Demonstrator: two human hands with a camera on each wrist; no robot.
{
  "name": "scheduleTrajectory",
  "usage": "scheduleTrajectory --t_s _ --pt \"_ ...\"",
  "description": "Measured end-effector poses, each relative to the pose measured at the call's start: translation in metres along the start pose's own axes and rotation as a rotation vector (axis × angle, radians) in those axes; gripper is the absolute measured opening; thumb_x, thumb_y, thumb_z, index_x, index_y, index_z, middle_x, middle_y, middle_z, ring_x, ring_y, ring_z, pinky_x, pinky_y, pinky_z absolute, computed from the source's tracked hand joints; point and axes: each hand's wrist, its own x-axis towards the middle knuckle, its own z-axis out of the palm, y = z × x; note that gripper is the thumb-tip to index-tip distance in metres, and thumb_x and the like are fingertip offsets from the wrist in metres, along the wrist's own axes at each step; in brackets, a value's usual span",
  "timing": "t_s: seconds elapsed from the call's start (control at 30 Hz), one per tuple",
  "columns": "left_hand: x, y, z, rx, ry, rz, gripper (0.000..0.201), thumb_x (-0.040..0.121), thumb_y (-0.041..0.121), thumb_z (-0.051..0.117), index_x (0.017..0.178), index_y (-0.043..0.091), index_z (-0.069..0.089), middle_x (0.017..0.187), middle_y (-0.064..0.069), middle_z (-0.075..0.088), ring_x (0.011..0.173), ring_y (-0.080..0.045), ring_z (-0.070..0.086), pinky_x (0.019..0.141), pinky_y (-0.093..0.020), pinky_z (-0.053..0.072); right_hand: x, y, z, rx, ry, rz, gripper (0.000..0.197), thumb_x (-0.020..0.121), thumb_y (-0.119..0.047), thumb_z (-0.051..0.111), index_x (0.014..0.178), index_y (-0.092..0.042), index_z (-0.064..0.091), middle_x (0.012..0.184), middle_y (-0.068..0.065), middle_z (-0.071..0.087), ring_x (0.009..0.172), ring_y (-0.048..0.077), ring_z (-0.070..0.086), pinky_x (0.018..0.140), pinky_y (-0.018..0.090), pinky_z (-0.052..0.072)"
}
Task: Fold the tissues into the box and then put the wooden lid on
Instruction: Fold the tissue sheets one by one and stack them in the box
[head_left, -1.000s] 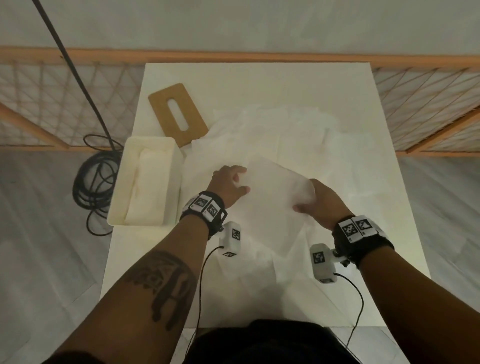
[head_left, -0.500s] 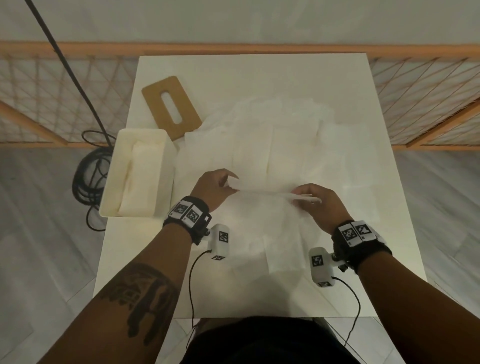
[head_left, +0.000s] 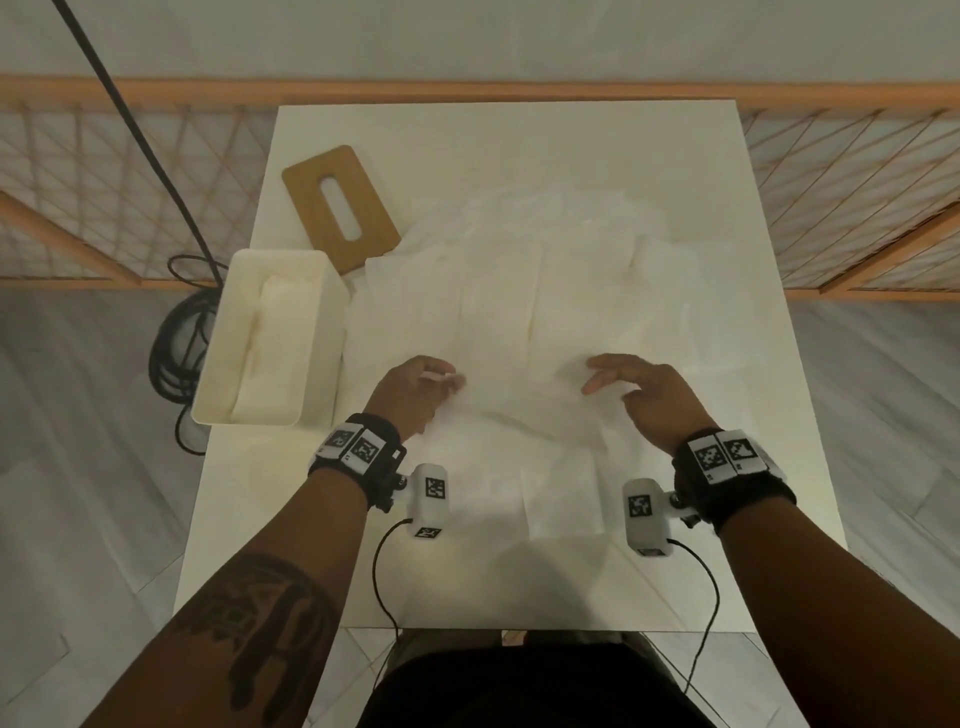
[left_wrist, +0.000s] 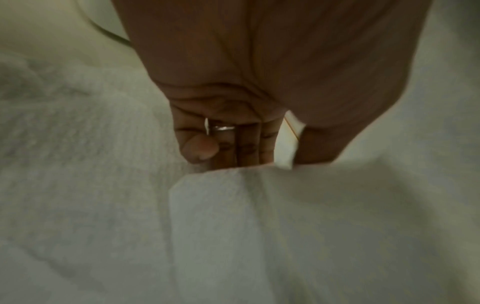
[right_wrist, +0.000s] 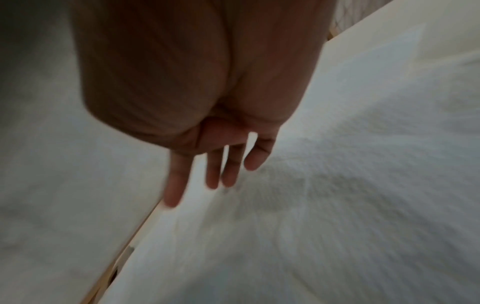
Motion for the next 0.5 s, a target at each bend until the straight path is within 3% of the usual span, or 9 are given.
scheduleTrajectory --t_s 0.03,0.1,0.17,0.2,0.23,0.3,0.43,0.5 --pt "-0.001 -0.002 0.001 0.099 -0.003 0.058 0.024 0.087 0.028 0.072 0.111 0.025 0.066 0.081 0.003 0.06 0.067 -0.017 0.055 0.062 -0.03 0.045 0.007 -0.005 0.001 -0.016 0.072 0.047 0.053 0.084 0.014 0.042 0.1 -0.025 0.075 0.126 -0.009 0.067 0.112 0.004 0.06 0.082 0.007 0.044" --pt "-0.002 -0.007 0.006 0.168 -0.006 0.092 0.033 0.086 0.014 0.073 0.11 0.032 0.061 0.079 0.006 0.055 0.065 -0.014 0.052 0.065 -0.028 0.044 0.024 -0.016 0.008 -0.059 0.192 0.162 0.017 0.097 -0.018 0.06 0.111 -0.024 0.067 0.117 -0.005 0.068 0.102 0.014 0.062 0.082 0.018 0.046" --pt "-0.006 -0.008 0.009 0.164 0.021 0.088 0.038 0.085 0.009 0.071 0.111 0.033 0.059 0.083 0.003 0.056 0.064 -0.013 0.053 0.065 -0.028 0.045 0.042 -0.022 0.016 -0.115 0.18 0.295 0.046 0.089 -0.049 0.074 0.121 -0.02 0.058 0.108 -0.004 0.065 0.101 0.017 0.059 0.083 0.026 0.042" --pt "-0.008 -0.01 0.01 0.171 0.034 0.086 0.039 0.085 0.009 0.071 0.112 0.033 0.058 0.085 0.002 0.057 0.064 -0.014 0.053 0.064 -0.027 0.045 0.049 -0.025 0.02 -0.12 0.179 0.346 0.063 0.08 -0.057 0.079 0.124 -0.018 0.055 0.109 -0.003 0.064 0.104 0.019 0.059 0.083 0.027 0.042" --pt "-0.01 -0.011 0.01 0.193 0.035 0.083 0.039 0.085 0.01 0.071 0.113 0.033 0.057 0.086 0.002 0.058 0.065 -0.014 0.054 0.063 -0.026 0.045 0.054 -0.027 0.023 -0.12 0.197 0.379 0.072 0.073 -0.059 0.084 0.125 -0.017 0.055 0.112 -0.001 0.064 0.107 0.021 0.061 0.082 0.029 0.044" --pt "-0.014 -0.014 0.012 0.235 0.018 0.103 0.038 0.086 0.013 0.072 0.113 0.034 0.056 0.093 -0.001 0.064 0.069 -0.017 0.059 0.064 -0.026 0.047 0.061 -0.026 0.025 -0.085 0.256 0.414 0.072 0.069 -0.052 0.089 0.124 -0.018 0.06 0.117 0.002 0.066 0.108 0.023 0.063 0.082 0.03 0.048" --pt "-0.017 -0.021 0.014 0.245 0.015 0.128 0.038 0.088 0.013 0.071 0.113 0.035 0.054 0.096 -0.005 0.069 0.074 -0.018 0.063 0.064 -0.025 0.051 0.06 -0.016 0.013 0.045 0.333 0.415 0.041 0.081 -0.042 0.083 0.11 -0.017 0.07 0.102 0.003 0.074 0.09 0.019 0.066 0.064 0.021 0.045" --pt "-0.017 -0.021 0.015 0.262 0.025 0.142 0.037 0.088 0.012 0.071 0.114 0.032 0.054 0.09 -0.005 0.067 0.069 -0.016 0.06 0.062 -0.024 0.051 0.058 -0.01 0.006 0.075 0.352 0.384 0.03 0.084 -0.043 0.08 0.099 -0.019 0.07 0.101 0.007 0.075 0.093 0.026 0.069 0.074 0.027 0.052"
